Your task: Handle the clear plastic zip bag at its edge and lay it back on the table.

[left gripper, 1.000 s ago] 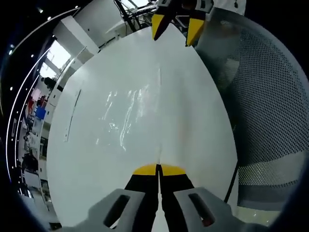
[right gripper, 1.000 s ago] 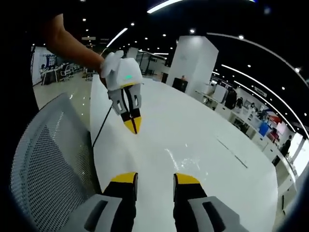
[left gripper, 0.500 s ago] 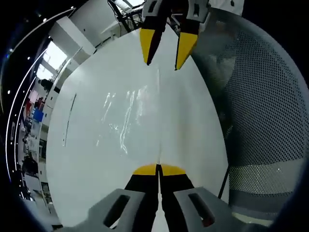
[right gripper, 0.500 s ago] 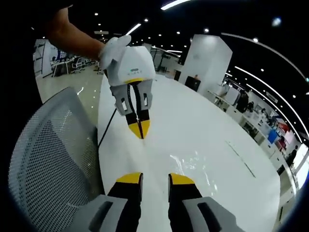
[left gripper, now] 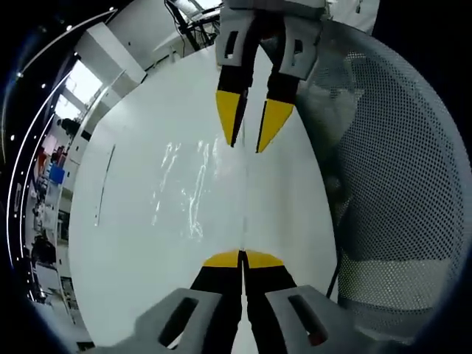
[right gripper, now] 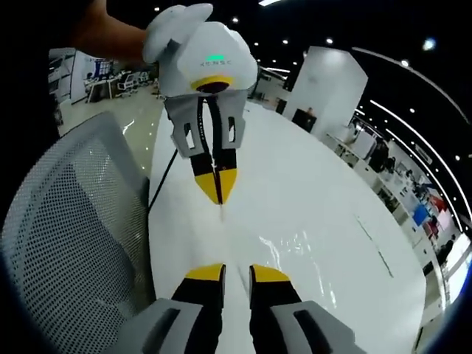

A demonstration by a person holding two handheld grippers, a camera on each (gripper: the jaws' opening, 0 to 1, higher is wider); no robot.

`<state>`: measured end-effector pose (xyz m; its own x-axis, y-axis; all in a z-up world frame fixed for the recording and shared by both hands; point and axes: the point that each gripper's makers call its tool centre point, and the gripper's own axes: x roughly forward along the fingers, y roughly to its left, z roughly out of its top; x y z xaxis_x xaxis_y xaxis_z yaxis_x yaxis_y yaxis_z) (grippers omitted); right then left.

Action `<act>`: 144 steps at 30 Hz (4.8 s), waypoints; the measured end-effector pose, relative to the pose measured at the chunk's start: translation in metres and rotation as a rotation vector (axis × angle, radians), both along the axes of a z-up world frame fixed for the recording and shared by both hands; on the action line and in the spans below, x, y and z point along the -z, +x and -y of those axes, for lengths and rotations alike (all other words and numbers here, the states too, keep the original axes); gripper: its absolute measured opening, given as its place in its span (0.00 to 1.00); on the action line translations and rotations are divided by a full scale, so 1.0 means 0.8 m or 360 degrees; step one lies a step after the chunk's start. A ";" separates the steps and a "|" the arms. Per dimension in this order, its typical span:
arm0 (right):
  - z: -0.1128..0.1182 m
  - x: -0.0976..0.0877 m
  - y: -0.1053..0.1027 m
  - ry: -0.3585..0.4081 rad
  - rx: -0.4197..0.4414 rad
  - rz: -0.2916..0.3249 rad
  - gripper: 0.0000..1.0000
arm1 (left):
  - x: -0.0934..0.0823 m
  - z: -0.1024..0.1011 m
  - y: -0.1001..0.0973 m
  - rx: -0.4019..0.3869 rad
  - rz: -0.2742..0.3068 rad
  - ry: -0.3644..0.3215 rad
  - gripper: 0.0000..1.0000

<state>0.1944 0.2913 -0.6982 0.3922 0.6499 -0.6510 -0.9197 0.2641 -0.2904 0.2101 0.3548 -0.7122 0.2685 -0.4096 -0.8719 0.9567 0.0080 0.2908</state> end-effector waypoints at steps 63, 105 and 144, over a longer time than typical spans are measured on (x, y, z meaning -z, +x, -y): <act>-0.026 -0.021 -0.006 0.0036 -0.0120 0.0024 0.02 | -0.016 0.030 -0.003 0.0186 0.0116 -0.0224 0.00; -0.049 -0.009 0.006 -0.0029 -0.0220 0.0038 0.00 | -0.022 0.040 -0.001 0.0122 -0.0023 -0.0258 0.00; -0.045 -0.006 0.012 -0.0025 -0.0178 0.0048 0.00 | -0.020 0.043 0.004 0.0112 -0.0020 -0.0246 0.00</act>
<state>0.2040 0.3270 -0.6930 0.3377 0.6805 -0.6503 -0.9338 0.1558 -0.3219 0.2135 0.3205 -0.6958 0.2238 -0.5565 -0.8002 0.9601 -0.0157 0.2794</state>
